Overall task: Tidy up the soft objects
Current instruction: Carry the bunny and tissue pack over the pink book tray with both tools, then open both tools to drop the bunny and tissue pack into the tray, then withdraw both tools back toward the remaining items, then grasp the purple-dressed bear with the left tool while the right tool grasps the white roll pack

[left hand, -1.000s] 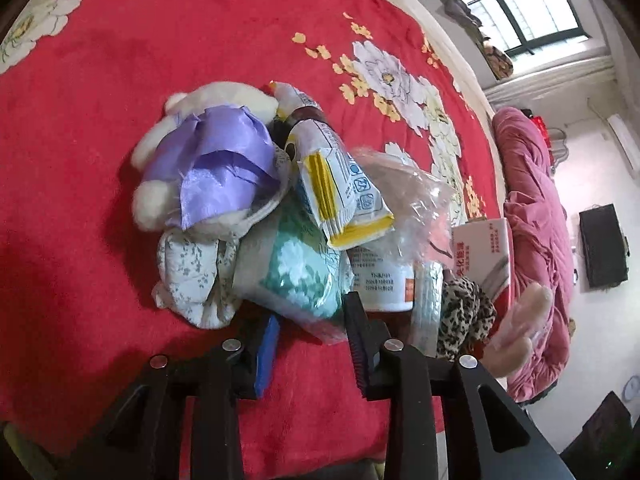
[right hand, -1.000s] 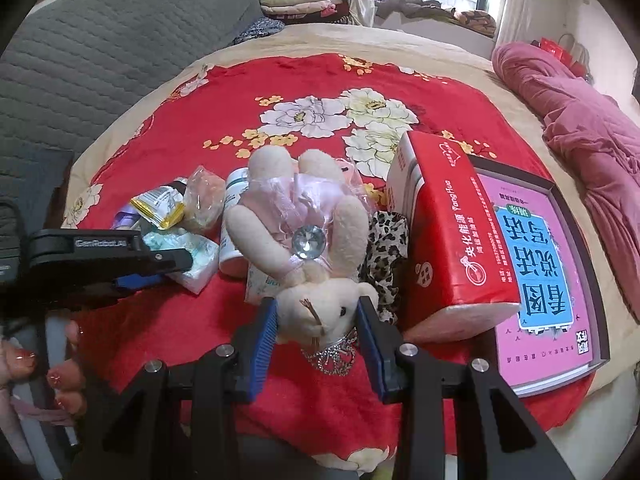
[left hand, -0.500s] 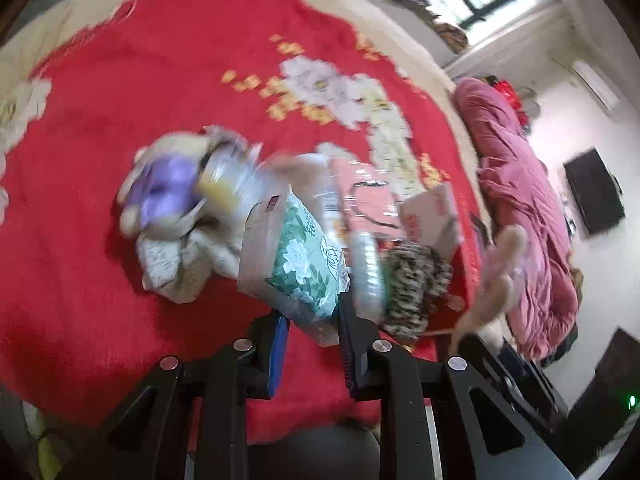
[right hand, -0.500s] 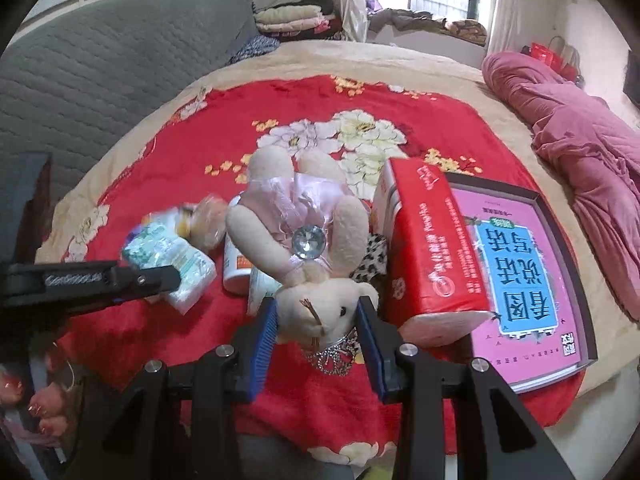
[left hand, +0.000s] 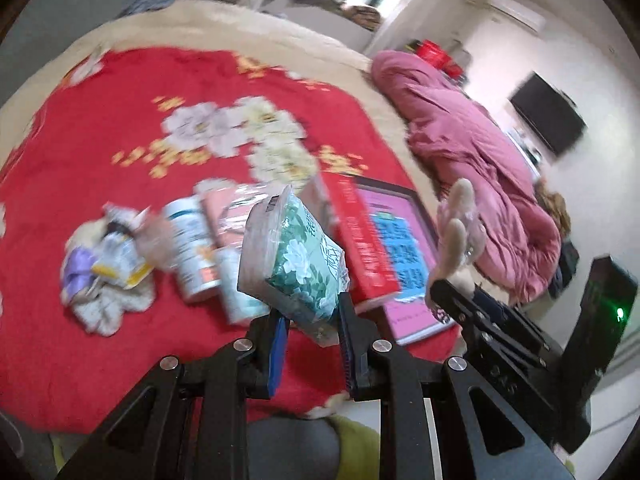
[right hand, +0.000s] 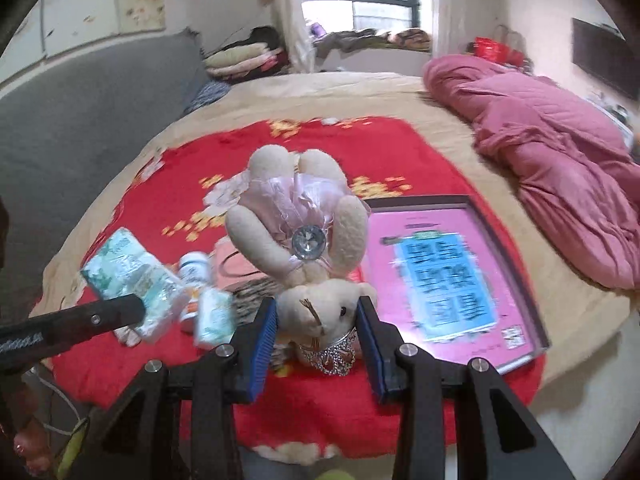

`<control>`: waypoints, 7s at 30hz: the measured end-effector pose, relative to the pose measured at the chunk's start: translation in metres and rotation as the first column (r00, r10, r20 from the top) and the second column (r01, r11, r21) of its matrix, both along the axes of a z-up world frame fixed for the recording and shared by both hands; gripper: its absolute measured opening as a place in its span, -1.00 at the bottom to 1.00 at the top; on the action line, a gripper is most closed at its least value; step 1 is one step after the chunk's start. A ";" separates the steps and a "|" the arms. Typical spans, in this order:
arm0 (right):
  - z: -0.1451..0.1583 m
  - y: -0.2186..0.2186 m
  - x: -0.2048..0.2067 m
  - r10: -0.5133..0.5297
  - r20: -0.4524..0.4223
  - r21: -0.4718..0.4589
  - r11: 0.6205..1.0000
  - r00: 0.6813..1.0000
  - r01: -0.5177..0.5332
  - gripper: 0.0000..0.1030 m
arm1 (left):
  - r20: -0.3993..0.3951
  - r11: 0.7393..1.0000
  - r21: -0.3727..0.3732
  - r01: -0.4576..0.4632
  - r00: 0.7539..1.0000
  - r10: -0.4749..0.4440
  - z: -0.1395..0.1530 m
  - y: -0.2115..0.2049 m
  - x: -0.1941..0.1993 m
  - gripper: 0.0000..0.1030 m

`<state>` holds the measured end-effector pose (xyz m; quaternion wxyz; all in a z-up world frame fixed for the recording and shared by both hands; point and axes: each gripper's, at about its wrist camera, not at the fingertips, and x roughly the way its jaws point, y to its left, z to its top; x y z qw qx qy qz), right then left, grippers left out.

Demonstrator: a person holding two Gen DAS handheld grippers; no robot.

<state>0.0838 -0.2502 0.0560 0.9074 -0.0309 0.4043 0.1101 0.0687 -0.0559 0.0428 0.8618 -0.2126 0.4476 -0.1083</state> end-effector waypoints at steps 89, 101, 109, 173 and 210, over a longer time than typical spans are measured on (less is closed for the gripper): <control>-0.040 -0.210 0.060 -0.366 -0.174 -0.077 0.930 0.914 0.358 0.13 | -0.299 0.881 0.156 0.447 0.871 -0.389 -0.083 -0.237 0.104 0.35; -0.029 -0.186 0.049 -0.357 -0.130 -0.112 0.932 0.925 0.344 0.26 | -0.232 0.898 0.123 0.422 0.892 -0.388 -0.049 -0.206 0.072 0.49; -0.013 -0.159 0.038 -0.330 -0.091 -0.116 0.940 0.939 0.319 0.26 | -0.187 0.924 0.114 0.364 0.922 -0.340 -0.030 -0.168 0.054 0.50; -0.016 0.130 -0.013 0.229 -0.065 -0.134 0.963 0.971 -0.235 0.36 | -0.210 0.963 0.094 -0.254 0.940 0.268 -0.059 0.185 -0.033 0.53; -0.095 0.148 0.021 0.217 -0.226 -0.184 0.948 0.950 -0.261 0.36 | -0.498 0.897 -0.155 -0.414 0.817 0.291 -0.171 0.227 0.064 0.03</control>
